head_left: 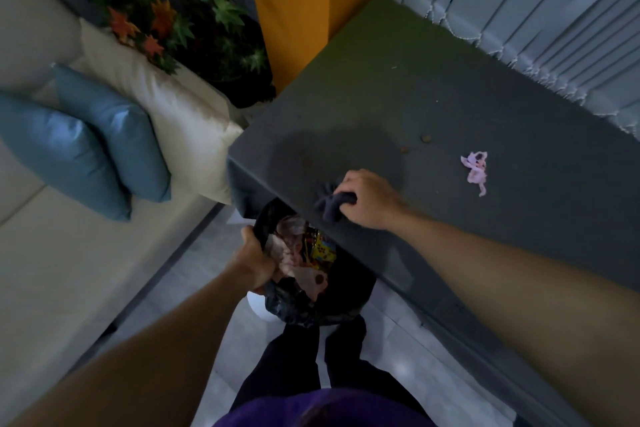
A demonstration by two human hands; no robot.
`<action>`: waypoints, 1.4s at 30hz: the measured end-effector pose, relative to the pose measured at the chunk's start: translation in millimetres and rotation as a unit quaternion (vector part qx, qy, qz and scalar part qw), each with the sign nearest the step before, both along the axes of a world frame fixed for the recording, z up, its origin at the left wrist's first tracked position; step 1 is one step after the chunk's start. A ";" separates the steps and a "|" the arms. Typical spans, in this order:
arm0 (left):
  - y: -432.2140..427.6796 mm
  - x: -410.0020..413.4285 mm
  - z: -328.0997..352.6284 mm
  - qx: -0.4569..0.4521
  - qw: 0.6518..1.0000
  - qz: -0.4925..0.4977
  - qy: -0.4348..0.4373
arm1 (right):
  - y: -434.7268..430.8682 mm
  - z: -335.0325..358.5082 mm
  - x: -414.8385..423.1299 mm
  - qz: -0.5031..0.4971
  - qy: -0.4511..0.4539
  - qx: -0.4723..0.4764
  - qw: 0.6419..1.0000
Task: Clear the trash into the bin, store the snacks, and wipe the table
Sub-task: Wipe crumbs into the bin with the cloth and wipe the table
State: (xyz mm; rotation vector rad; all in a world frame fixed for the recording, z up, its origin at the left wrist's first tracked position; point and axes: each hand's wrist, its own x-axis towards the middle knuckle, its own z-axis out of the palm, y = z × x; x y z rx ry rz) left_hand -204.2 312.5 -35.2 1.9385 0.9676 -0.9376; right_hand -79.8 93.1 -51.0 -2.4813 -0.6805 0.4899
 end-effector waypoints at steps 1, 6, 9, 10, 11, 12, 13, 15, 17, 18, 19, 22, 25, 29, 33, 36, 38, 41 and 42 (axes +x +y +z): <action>-3.7 -2.6 0.0 0.002 1.000 0.007 -0.004 | -4.0 -0.3 -6.9 -0.004 -0.001 0.010 1.000; -23.0 -15.1 -6.3 -0.033 0.996 0.082 -0.015 | -11.7 -5.2 -48.4 -0.017 -0.010 0.036 0.999; -37.3 -20.1 2.5 -0.043 0.991 0.126 -0.025 | -12.4 -1.3 -75.5 0.081 0.026 0.054 0.995; -42.3 -21.8 8.2 -0.049 0.987 0.149 -0.027 | -15.4 -2.1 -80.4 0.082 0.023 0.062 0.994; -46.1 -24.1 11.6 -0.043 0.989 0.141 -0.028 | -19.7 -3.9 -83.4 0.062 0.014 0.069 0.996; -48.5 -26.4 11.5 -0.038 0.990 0.131 -0.025 | -23.9 -6.0 -84.9 0.032 0.001 0.072 0.997; -50.3 -28.7 10.2 -0.033 0.991 0.124 -0.025 | -27.4 -5.7 -86.6 0.013 -0.008 0.066 0.998; -54.1 -32.0 10.6 -0.028 0.992 0.119 -0.029 | -31.6 -2.1 -93.2 0.052 -0.006 0.053 0.997; -59.2 -33.1 12.2 -0.014 0.994 0.105 -0.030 | -35.2 2.0 -99.7 0.091 0.009 0.040 0.995; -61.4 -34.1 13.4 -0.011 0.995 0.096 -0.031 | -37.7 3.4 -101.4 0.072 0.016 0.041 0.996; -63.2 -35.2 14.0 -0.003 0.995 0.090 -0.034 | -41.0 5.8 -102.7 0.039 0.025 0.045 0.998; -68.2 -39.0 17.1 -0.006 0.995 0.086 -0.040 | -49.5 7.5 -107.2 0.036 0.023 0.006 0.999; -74.7 -41.5 17.8 -0.005 0.996 0.082 -0.041 | -51.5 11.3 -113.6 0.065 0.028 -0.011 0.997; -81.0 -43.0 19.2 -0.003 0.996 0.080 -0.038 | -58.7 7.0 -116.1 0.023 0.036 0.049 0.998; -86.7 -42.3 17.8 -0.008 0.996 0.080 -0.039 | -70.7 4.2 -110.3 -0.028 -0.037 0.054 0.997; -90.1 -39.3 17.0 -0.001 0.996 0.082 -0.045 | -85.6 0.7 -95.7 -0.061 -0.081 0.089 0.991; -91.8 -36.5 17.0 -0.001 0.996 0.083 -0.044 | -94.9 0.4 -87.4 -0.110 -0.067 0.047 0.991; -92.4 -32.1 15.5 -0.007 0.996 0.081 -0.041 | -104.1 -5.1 -80.9 -0.100 -0.037 -0.062 0.992; -92.5 -30.5 14.8 -0.009 0.996 0.082 -0.039 | -107.0 -5.0 -78.9 -0.114 -0.024 -0.031 0.993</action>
